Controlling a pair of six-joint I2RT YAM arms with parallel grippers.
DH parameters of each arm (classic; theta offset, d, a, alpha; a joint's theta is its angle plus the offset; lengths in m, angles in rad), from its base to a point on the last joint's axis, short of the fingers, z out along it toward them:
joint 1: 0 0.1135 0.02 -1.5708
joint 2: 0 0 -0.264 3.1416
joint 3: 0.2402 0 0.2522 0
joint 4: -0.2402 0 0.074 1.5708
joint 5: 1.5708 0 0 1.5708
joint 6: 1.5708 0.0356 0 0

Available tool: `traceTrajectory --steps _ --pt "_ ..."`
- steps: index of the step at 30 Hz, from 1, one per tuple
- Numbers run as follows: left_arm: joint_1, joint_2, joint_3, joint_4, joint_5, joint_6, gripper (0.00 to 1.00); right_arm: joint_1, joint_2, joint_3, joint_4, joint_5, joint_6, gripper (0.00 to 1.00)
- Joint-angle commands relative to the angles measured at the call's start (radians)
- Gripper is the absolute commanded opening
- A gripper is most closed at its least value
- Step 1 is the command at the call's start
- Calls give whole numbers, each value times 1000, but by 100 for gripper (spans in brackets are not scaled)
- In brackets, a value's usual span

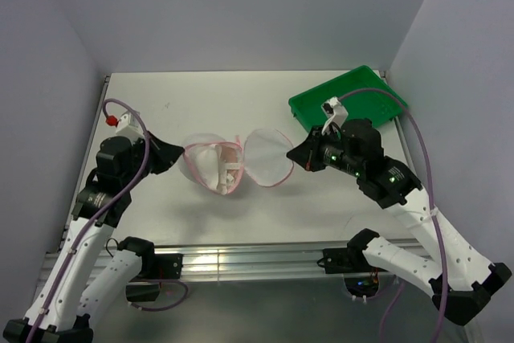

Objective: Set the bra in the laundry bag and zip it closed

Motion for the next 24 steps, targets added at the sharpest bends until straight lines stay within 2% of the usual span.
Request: traceTrajectory --steps 1,2,3,6,9,11,16,24 --pt "-5 -29 -56 -20 63 27 0 -8 -2 41 -87 64 -30 0" --pt "-5 0 -76 -7 93 23 0 -8 29 14 -99 22 -36 0" --pt "-5 13 -96 18 192 11 0 -8 52 4 -126 0 -41 0" --pt "-11 -18 -73 -17 216 9 0 -9 39 22 -180 -51 -41 0" --pt "-11 -45 -12 -115 234 39 0 -6 -11 159 -318 -5 -20 0" --pt "-11 -55 -30 -129 279 49 0 -5 -1 249 -412 -8 -23 0" --pt "-11 -21 -185 -37 282 14 0 -14 69 124 -329 34 -50 0" --pt "-11 25 -186 32 259 -11 0 -31 201 99 -226 90 -81 0"
